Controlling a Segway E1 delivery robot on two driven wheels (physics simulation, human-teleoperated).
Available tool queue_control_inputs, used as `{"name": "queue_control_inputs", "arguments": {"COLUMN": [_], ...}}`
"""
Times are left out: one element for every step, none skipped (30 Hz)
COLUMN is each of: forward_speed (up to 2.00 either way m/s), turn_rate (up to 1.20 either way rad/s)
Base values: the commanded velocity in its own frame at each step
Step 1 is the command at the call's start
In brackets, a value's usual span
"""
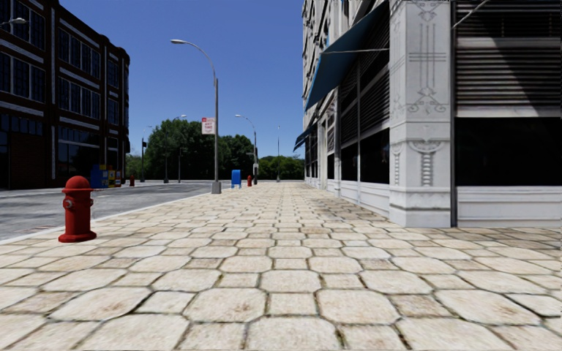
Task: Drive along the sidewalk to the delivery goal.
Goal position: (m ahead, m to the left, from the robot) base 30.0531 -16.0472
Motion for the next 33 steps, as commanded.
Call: {"name": "queue_control_inputs", "arguments": {"forward_speed": [2.00,2.00,2.00,2.00,2.00,2.00,2.00,2.00,2.00,2.00,2.00,2.00,2.00,2.00,2.00,2.00,2.00,2.00,2.00,2.00,2.00,2.00,2.00,2.00,2.00,2.00,2.00,2.00,2.00,2.00,2.00,2.00,2.00], "turn_rate": [0.00,0.00,0.00,0.00,0.00,0.00,0.00,0.00,0.00,0.00,0.00,0.00,0.00,0.00,0.00,0.00,0.00,0.00,0.00,0.00,0.00,-0.04,-0.05,-0.05,-0.05,-0.05,-0.05,-0.05,-0.05,-0.05,-0.05,-0.05,-0.05]}}
